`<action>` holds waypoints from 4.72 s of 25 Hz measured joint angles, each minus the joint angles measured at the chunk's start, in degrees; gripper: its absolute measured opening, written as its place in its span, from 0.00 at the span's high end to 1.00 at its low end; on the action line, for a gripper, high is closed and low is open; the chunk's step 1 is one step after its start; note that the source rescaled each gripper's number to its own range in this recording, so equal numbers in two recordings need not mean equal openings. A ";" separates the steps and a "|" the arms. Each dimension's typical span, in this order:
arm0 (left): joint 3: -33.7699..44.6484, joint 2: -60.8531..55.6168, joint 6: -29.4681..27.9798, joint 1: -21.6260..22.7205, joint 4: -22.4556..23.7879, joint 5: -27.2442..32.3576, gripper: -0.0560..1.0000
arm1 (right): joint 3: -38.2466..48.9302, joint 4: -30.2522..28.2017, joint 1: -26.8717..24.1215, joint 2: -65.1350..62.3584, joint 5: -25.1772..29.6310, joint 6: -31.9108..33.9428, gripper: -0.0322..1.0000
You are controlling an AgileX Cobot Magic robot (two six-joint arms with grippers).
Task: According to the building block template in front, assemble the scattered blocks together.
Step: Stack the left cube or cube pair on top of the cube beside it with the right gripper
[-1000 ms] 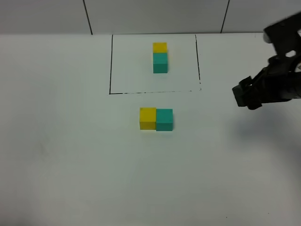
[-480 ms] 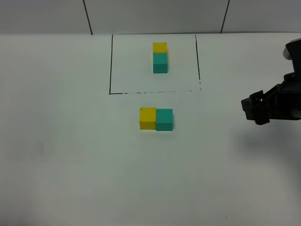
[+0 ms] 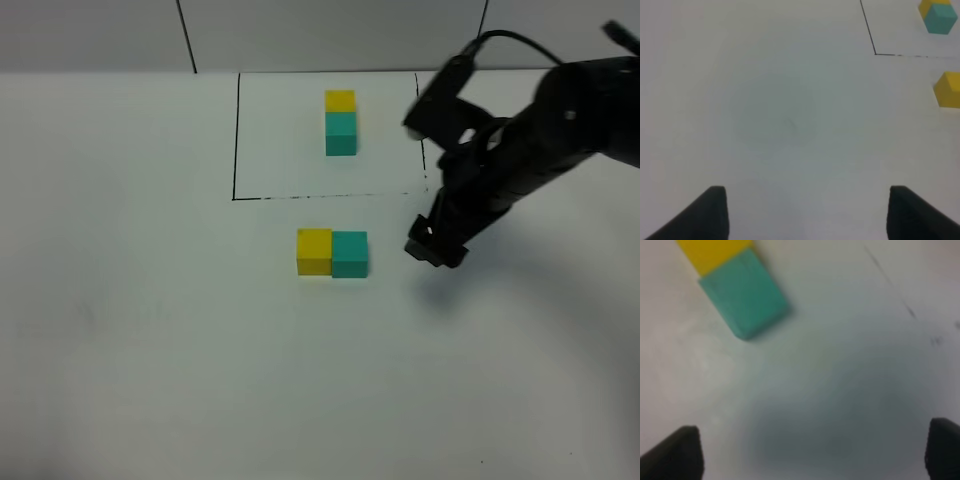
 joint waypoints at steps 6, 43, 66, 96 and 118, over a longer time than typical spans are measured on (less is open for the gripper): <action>0.00 0.00 0.00 0.00 0.00 0.00 0.55 | -16.29 -5.69 7.20 14.45 10.48 -5.59 0.19; 0.00 0.00 0.00 0.00 0.00 0.00 0.55 | -30.04 -7.90 11.54 30.42 14.37 -10.87 0.43; 0.00 0.00 -0.06 0.00 0.00 0.00 0.55 | -30.04 -15.59 11.54 30.49 14.73 43.03 0.96; 0.00 0.00 0.00 0.00 0.00 0.00 0.55 | -30.04 -11.48 11.54 30.38 14.94 75.80 0.96; 0.00 0.00 -0.26 0.00 0.00 0.00 0.55 | -30.04 -12.23 10.74 29.08 10.67 72.91 0.11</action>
